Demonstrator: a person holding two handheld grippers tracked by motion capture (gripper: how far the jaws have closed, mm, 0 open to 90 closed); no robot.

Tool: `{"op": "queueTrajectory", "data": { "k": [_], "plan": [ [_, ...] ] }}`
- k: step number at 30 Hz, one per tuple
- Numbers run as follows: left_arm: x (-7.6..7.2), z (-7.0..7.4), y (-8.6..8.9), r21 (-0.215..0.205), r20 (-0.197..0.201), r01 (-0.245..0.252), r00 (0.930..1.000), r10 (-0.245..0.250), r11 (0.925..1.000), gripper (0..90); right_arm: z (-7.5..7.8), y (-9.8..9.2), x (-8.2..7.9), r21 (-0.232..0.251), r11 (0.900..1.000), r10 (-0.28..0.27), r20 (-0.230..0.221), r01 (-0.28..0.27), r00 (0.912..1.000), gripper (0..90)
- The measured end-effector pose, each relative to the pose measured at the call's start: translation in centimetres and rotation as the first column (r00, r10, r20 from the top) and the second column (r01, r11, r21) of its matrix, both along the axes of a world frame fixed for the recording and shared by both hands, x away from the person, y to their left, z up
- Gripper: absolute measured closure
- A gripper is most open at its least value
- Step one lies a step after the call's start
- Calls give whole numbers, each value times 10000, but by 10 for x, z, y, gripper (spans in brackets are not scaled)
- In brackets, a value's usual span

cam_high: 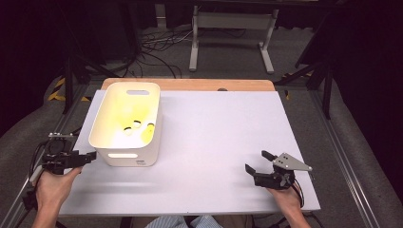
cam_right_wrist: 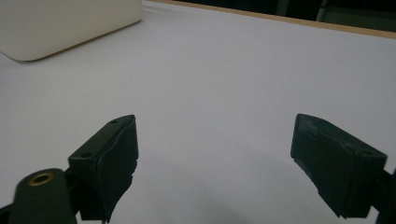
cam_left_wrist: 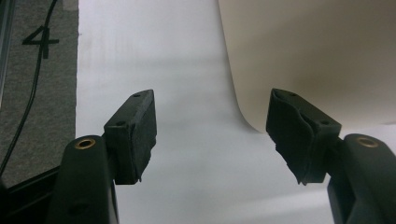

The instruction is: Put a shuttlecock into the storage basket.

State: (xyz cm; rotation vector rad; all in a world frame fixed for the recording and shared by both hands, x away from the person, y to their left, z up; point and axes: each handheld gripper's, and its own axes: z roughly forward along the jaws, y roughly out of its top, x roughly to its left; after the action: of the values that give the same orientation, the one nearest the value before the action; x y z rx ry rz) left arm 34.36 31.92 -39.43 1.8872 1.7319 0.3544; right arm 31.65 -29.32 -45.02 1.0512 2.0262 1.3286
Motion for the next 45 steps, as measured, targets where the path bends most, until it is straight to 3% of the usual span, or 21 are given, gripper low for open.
{"op": "queueTrajectory", "data": {
  "k": [23,45],
  "plan": [
    [-10,-12,-4,-157,85,99,9999,-97,9998,349,0,0,0,11,10000,-8,14,8,10000,154],
    [-20,-15,-13,-118,780,371,9963,-361,9992,355,1,0,-1,34,10000,11,56,-11,10000,153]
  ]
}}
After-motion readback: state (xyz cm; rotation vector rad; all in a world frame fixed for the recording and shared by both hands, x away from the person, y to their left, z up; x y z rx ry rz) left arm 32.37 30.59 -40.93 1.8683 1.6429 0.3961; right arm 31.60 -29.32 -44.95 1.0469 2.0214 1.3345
